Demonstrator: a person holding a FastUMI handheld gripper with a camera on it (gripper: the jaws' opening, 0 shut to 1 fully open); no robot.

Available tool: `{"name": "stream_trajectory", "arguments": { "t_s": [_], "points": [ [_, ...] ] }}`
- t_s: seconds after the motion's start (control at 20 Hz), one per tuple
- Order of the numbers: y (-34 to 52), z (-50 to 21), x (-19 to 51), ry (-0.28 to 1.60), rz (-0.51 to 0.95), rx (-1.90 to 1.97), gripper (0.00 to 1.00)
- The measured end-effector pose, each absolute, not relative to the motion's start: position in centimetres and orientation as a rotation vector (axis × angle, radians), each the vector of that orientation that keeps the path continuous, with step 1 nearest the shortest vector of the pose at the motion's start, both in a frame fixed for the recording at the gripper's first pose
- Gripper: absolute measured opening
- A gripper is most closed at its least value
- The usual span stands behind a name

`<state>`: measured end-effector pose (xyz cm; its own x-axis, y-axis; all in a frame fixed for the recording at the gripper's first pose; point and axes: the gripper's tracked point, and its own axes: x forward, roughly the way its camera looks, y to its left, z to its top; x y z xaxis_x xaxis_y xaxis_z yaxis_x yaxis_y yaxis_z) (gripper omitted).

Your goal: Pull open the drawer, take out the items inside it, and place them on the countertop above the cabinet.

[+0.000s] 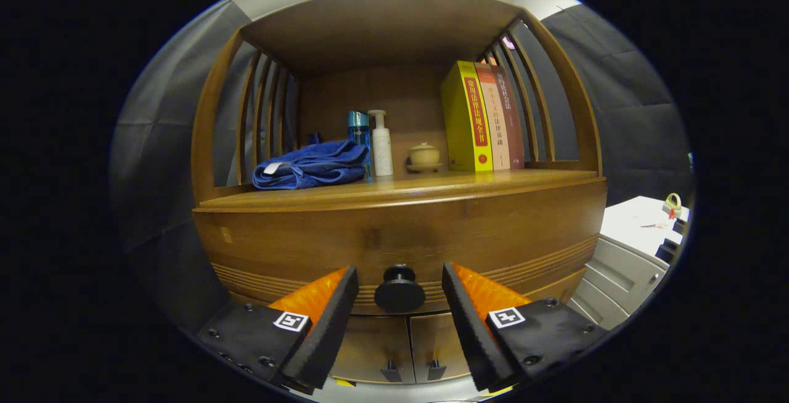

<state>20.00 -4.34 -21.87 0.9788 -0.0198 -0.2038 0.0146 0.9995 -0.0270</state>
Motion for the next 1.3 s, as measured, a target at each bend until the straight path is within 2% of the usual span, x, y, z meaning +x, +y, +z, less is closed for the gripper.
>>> {"name": "stream_trajectory", "arguments": {
  "t_s": [0.15,0.2,0.5,0.6,0.7,1.3],
  "points": [
    [-4.5,-22.6,21.1,0.223,-0.015,-0.010,0.80],
    [-4.4,-22.6,21.4,0.224,-0.006,0.000,0.72],
    [-4.0,-22.7,21.6,0.241,-0.005,-0.018,0.40],
    [-4.0,-22.7,21.7,0.265,-0.005,-0.008,0.37],
    [-4.1,-22.6,20.8,0.286,-0.010,-0.031,0.28],
    [-4.1,-21.2,8.5,0.308,-0.018,0.030,0.27]
  ]
}}
